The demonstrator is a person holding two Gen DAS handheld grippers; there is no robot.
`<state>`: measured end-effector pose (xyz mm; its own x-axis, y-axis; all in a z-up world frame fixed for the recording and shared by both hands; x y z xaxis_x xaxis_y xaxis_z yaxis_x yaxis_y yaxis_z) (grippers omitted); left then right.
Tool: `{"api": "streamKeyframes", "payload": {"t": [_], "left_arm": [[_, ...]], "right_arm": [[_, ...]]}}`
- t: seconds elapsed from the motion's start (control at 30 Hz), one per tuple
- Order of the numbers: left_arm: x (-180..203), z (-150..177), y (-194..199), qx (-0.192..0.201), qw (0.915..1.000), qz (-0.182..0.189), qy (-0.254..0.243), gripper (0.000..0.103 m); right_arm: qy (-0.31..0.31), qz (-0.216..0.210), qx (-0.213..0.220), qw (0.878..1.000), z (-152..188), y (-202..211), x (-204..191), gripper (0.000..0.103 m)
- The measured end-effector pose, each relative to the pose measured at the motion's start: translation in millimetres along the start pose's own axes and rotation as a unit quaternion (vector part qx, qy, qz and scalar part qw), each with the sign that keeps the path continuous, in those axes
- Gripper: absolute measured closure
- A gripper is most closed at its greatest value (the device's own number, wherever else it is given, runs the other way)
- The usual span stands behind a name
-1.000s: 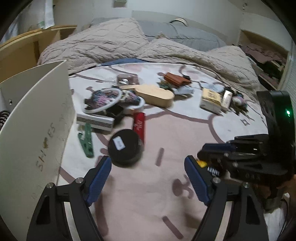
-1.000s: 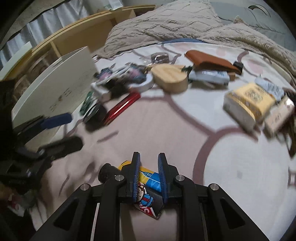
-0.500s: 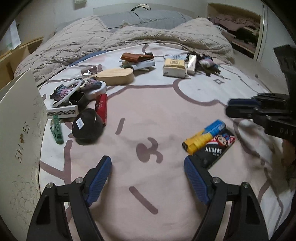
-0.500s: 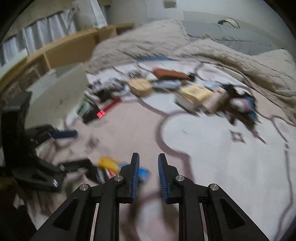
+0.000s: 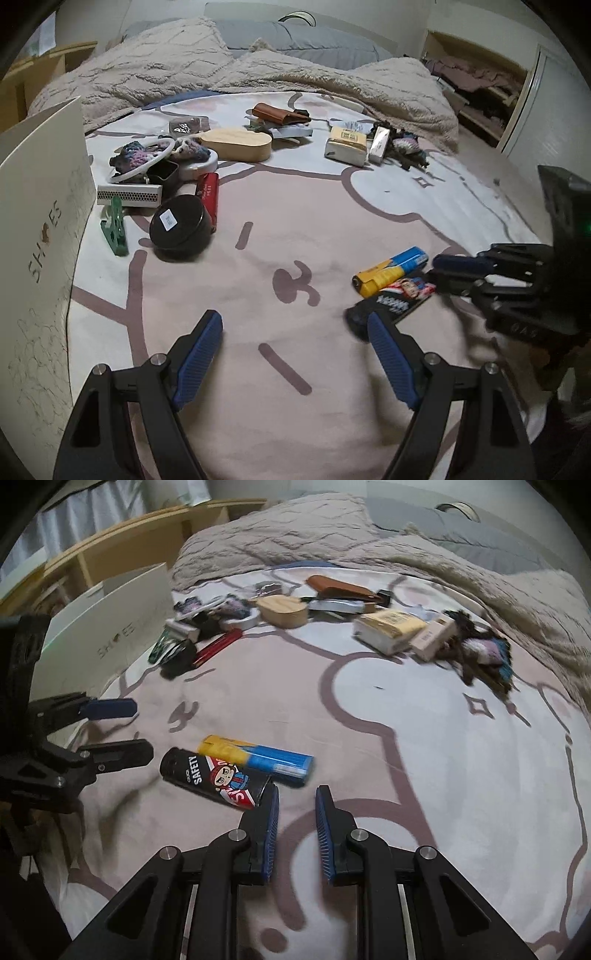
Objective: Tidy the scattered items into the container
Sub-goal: 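Grasp the black SAFETY lighter with the left gripper while right approaches yellow-blue lighter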
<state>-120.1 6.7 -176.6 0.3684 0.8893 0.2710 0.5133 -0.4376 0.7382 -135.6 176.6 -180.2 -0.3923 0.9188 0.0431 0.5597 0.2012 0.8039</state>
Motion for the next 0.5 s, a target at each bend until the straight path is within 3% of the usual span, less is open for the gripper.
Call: {"api": "streamKeyframes", "payload": {"t": [0.27,0.37,0.5], "left_arm": [[-6,5,6,0.004,1.0,0.002,0.004,0.022],[-10,7,9,0.009,0.9999,0.002,0.012,0.022],[-13,8,14,0.016,0.9998,0.002,0.015,0.022]], "right_arm": [[0.037,-0.026,-0.02,0.999,-8,-3,-30,0.082],[0.029,-0.068,-0.03,0.997,-12,-3,-44,0.082],[0.054,-0.06,-0.021,0.997,-19,-1,-67,0.082]]}}
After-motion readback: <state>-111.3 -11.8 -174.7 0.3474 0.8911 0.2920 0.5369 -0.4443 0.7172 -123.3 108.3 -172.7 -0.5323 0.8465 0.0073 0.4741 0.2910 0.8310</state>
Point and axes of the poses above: each gripper's, at about its wrist camera, not at the fingertips, and y roughly against the way its jaws point, x to its right, z to its underside, the point moved 3 cm from there along -y, roughly the way its jaws point, and after that the axes turned 8 degrees about z, right-handed, at the moved point
